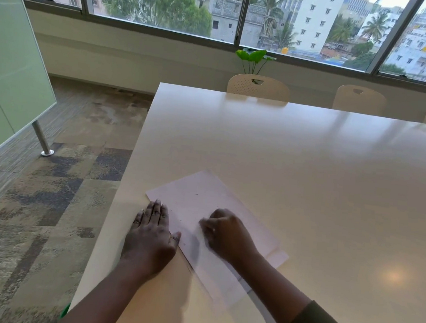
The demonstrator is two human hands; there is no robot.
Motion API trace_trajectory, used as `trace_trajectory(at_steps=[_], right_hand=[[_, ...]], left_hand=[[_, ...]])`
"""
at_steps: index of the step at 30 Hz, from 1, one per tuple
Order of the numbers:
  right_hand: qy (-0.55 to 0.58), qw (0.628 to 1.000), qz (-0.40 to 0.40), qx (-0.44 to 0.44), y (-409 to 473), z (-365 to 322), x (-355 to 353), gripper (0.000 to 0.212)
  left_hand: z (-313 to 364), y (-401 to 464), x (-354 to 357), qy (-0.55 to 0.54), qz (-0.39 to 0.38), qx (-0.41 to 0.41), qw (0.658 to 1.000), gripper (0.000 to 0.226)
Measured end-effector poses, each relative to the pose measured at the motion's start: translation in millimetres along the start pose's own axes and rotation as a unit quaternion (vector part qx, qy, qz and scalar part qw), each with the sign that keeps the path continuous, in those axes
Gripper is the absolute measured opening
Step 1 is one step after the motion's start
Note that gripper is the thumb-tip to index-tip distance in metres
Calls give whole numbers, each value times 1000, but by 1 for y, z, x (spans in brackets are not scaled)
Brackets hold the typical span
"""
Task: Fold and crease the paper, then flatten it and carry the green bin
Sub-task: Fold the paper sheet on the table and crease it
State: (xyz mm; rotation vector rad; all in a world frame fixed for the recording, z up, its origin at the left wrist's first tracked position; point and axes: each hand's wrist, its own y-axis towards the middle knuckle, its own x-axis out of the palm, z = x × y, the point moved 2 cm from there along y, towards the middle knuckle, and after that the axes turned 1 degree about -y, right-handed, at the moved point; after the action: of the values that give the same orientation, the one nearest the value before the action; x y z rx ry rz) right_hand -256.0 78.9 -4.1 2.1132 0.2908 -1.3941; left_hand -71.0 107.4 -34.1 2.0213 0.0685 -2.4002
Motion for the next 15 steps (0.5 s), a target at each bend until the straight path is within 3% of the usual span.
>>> trace_trajectory(at_steps=[4,9,13,15], right_hand=[[35,998,-31,-32,-12,-3,-8,18],[-25,997,29,74,-1,35,-18,14],[32,999,-25,-1,-12,5,-4,17],[28,999,-16,9,-10,16,-12,16]], left_hand=[[0,0,0,3,4,5,1000,80],[-1,1,2,4,5,0,1000,88],[-1,1,2,8,5,0,1000,87],[-1,1,2,11,5,1,1000,87]])
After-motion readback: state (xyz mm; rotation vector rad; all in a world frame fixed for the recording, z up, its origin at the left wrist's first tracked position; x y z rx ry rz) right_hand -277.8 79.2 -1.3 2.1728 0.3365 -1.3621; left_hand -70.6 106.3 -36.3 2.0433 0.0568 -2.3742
